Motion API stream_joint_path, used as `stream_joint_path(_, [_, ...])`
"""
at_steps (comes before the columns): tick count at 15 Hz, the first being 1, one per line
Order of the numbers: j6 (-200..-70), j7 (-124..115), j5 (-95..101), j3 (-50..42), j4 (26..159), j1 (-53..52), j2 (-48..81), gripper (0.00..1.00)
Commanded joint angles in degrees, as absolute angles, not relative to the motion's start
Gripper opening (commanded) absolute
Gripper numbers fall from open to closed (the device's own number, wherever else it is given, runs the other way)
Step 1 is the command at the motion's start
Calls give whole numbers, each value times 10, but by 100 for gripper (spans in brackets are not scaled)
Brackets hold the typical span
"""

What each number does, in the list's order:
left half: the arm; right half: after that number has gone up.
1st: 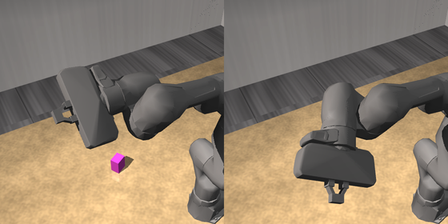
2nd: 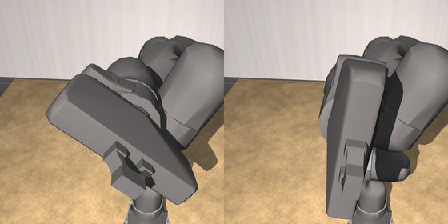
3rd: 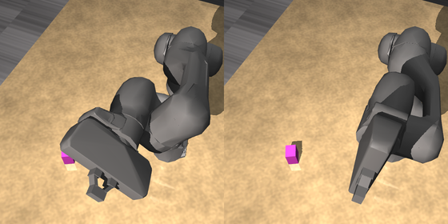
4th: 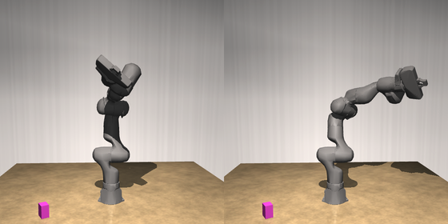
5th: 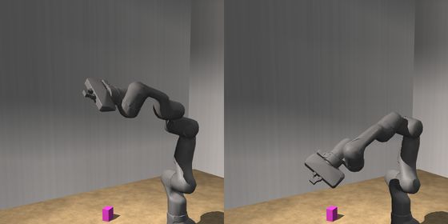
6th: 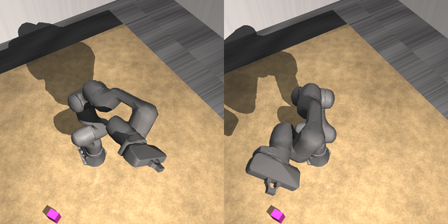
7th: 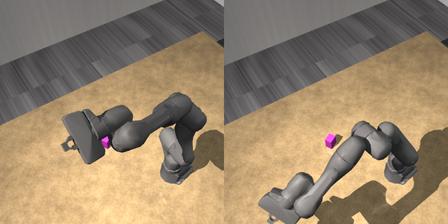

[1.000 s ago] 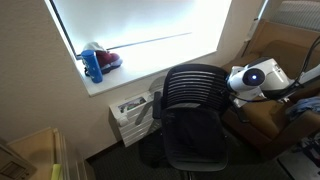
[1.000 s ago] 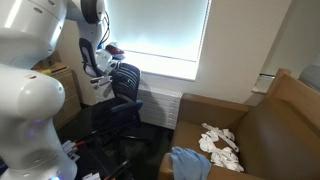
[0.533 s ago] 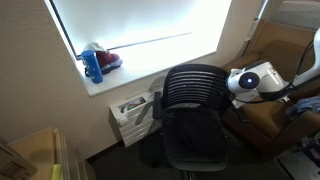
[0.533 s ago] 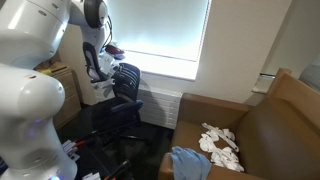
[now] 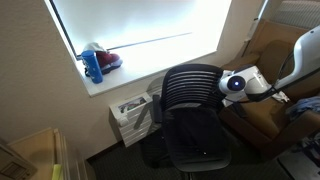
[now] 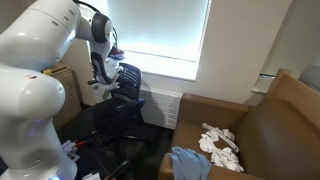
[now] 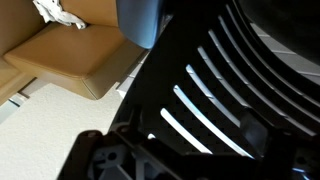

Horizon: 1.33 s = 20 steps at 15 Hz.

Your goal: Push the chair against the wall

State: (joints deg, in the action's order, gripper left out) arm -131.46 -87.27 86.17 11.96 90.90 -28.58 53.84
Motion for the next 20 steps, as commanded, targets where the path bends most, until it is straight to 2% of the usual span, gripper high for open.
stream_joint_path(1, [-1284,-900,882,100,837,-299,581,100])
stream_joint_path(8, [-1199,-983,869,80,772,-301,617,100])
stream_joint_path(20, [-1117,-1084,884,50,760,-310,610,100])
